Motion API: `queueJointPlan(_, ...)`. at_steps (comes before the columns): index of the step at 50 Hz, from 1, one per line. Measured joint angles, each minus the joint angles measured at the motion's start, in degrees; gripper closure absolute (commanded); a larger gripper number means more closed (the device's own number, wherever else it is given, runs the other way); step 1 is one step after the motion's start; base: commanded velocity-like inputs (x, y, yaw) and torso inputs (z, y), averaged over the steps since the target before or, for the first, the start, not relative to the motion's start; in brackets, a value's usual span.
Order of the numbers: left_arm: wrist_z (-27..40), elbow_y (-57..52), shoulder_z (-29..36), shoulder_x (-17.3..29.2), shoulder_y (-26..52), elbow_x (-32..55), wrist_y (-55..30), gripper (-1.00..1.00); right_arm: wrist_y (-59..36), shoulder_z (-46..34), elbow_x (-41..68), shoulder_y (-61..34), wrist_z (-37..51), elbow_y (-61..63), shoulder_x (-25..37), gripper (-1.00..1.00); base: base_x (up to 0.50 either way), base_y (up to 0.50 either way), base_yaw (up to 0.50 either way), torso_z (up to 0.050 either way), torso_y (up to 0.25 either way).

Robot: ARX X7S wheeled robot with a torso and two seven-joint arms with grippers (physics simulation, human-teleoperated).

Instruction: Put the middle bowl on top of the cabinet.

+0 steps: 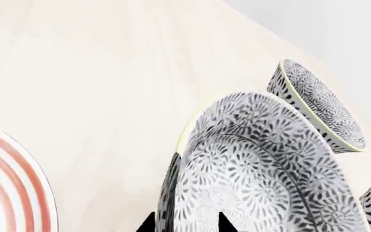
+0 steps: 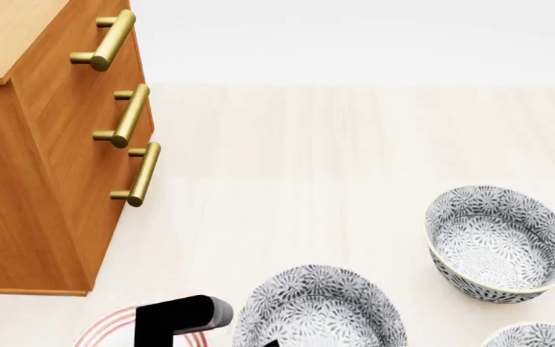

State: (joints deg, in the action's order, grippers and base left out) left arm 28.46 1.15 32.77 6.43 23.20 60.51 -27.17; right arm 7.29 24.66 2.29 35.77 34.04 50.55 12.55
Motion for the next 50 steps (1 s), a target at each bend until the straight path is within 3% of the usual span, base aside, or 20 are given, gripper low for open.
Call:
queueJointPlan(15, -0.32, -0.84, 0.72, 0.56, -0.82, -1.16, 2.34, 1.0, -0.14, -0.19, -0.14, -0.01, 0.14, 0.11, 0.13, -1.0, 0.0, 0.0, 0.0, 0.001, 0.009)
queueJointPlan(50, 0.62, -8.18, 3.01, 2.81, -1.86, -3.8, 5.5, 1.0, -0.34, -0.62, -0.56, -0.07, 0.51, 0.44, 0.3, -1.0, 0.0, 0.0, 0.0, 0.029, 0.246)
